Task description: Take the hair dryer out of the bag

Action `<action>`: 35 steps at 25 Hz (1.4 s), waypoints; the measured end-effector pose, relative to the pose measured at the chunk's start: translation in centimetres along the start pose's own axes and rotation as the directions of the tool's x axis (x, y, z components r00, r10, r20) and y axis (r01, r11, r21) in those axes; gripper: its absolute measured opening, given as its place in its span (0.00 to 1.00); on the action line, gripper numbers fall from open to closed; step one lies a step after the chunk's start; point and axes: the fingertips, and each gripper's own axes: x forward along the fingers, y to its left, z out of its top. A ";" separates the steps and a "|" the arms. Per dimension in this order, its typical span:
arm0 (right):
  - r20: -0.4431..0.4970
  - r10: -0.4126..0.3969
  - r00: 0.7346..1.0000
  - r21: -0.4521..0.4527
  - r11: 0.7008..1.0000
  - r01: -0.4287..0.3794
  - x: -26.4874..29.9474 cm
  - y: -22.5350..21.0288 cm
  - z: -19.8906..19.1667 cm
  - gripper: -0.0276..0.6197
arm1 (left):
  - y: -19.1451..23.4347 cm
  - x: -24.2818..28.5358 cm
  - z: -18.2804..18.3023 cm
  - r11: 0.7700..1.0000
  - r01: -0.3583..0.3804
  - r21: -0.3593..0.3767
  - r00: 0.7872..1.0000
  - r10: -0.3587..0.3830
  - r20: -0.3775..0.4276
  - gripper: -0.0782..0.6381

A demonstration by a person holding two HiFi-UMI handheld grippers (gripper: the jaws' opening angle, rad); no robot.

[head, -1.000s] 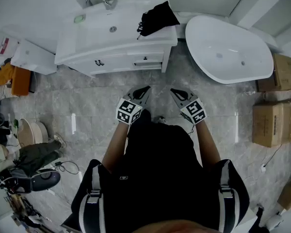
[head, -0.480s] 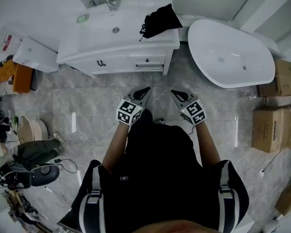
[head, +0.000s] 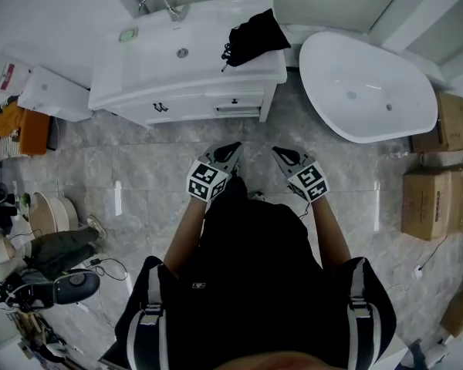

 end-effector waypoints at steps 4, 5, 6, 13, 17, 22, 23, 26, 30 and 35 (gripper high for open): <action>-0.018 -0.019 1.000 0.014 1.000 0.019 0.8 -0.7 0.2 0.14 | 1.1 0.7 0.5 1.000 0.025 -0.005 1.000 -0.025 -0.004 0.13; -0.025 -0.024 0.999 0.014 1.000 0.024 1.1 -0.8 0.2 0.14 | 1.5 0.8 0.6 1.000 0.029 -0.006 1.000 -0.029 -0.005 0.13; -0.029 -0.029 0.999 0.012 1.000 0.029 1.5 -1.1 0.4 0.14 | 2.0 0.9 0.7 0.999 0.032 -0.007 0.999 -0.032 -0.006 0.13; -0.056 -0.052 0.997 -0.011 0.999 0.051 4.3 -2.5 1.9 0.14 | 5.6 2.1 1.6 0.998 0.057 -0.018 0.998 -0.058 -0.009 0.13; -0.100 -0.050 0.994 -0.054 0.998 0.045 6.7 -2.7 2.5 0.14 | 8.2 2.4 1.8 0.998 0.065 -0.027 0.998 -0.065 -0.010 0.13; -0.111 -0.071 0.991 -0.056 0.996 0.065 9.0 -3.6 3.5 0.14 | 10.7 3.0 2.2 0.995 0.097 -0.021 0.995 -0.098 -0.025 0.13; -0.110 -0.078 0.991 -0.054 0.996 0.072 9.5 -3.9 3.8 0.14 | 11.3 3.0 2.3 0.995 0.102 -0.018 0.994 -0.102 -0.029 0.13; -0.104 -0.098 0.990 -0.051 0.994 0.093 10.8 -4.7 4.8 0.14 | 13.2 3.3 2.9 0.993 0.115 -0.008 0.993 -0.115 -0.034 0.13; -0.094 -0.128 0.987 -0.042 0.991 0.125 12.5 -5.5 5.8 0.14 | 15.4 3.4 3.8 0.991 0.130 0.012 0.991 -0.129 -0.038 0.13; -0.087 -0.143 0.986 -0.023 0.990 0.142 14.3 -6.4 6.8 0.14 | 17.6 3.9 4.4 0.990 0.139 0.023 0.989 -0.138 -0.051 0.13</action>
